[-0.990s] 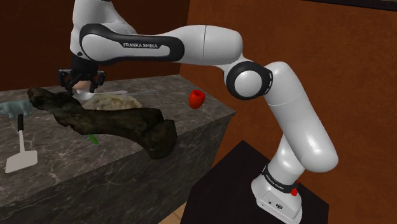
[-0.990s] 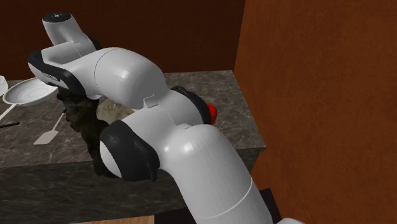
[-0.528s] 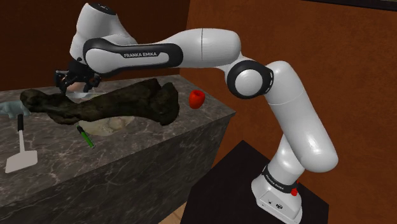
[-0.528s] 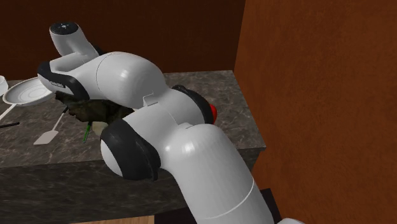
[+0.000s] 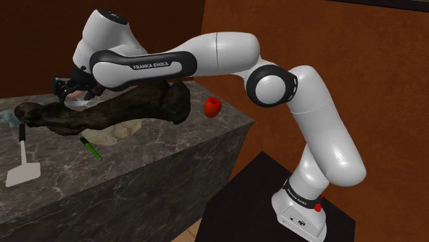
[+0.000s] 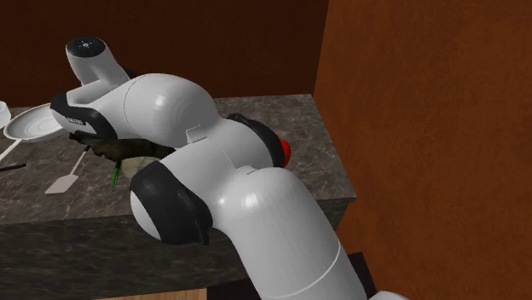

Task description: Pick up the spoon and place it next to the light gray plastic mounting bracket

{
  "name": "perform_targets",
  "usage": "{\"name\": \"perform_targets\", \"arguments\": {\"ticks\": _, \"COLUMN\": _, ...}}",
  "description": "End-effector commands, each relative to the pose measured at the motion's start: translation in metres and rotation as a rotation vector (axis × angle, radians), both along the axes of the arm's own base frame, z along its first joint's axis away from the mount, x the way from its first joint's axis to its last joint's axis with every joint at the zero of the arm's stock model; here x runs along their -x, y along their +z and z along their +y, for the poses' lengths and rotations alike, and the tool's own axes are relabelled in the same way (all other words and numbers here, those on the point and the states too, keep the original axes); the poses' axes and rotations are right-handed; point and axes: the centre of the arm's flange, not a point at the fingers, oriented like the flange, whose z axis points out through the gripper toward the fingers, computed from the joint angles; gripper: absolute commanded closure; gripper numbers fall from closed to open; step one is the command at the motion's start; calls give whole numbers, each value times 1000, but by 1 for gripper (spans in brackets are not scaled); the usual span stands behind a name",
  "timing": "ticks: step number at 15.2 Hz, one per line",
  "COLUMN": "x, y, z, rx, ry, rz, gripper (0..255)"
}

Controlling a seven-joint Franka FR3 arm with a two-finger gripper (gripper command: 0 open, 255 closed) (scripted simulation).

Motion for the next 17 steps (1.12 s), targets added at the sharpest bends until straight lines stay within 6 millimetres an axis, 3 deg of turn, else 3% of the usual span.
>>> {"name": "perform_targets", "arguments": {"ticks": 1, "x": 5, "y": -64, "z": -10, "rx": 155, "ry": -3, "rz": 220, "gripper": 255}}
{"name": "perform_targets", "arguments": {"ticks": 3, "x": 5, "y": -65, "z": -10, "rx": 154, "ry": -3, "rz": 220, "gripper": 255}}
{"name": "perform_targets", "arguments": {"ticks": 4, "x": 21, "y": -45, "z": -12, "rx": 157, "ry": -3, "rz": 220, "gripper": 0}}
{"name": "perform_targets", "arguments": {"ticks": 5, "x": 27, "y": -57, "z": -10, "rx": 158, "ry": -5, "rz": 218, "gripper": 0}}
{"name": "perform_targets", "arguments": {"ticks": 6, "x": 27, "y": -46, "z": 2, "rx": 160, "ry": -6, "rz": 217, "gripper": 0}}
{"name": "perform_targets", "arguments": {"ticks": 8, "x": 23, "y": -51, "z": 10, "rx": 160, "ry": -6, "rz": 219, "gripper": 0}}
{"name": "perform_targets", "arguments": {"ticks": 9, "x": 5, "y": -65, "z": -10, "rx": 154, "ry": -3, "rz": 220, "gripper": 0}}
{"name": "perform_targets", "arguments": {"ticks": 13, "x": 17, "y": -16, "z": -17, "rx": 155, "ry": -3, "rz": 220, "gripper": 0}}
{"name": "perform_targets", "arguments": {"ticks": 17, "x": 17, "y": -16, "z": -17, "rx": 155, "ry": -3, "rz": 220, "gripper": 0}}
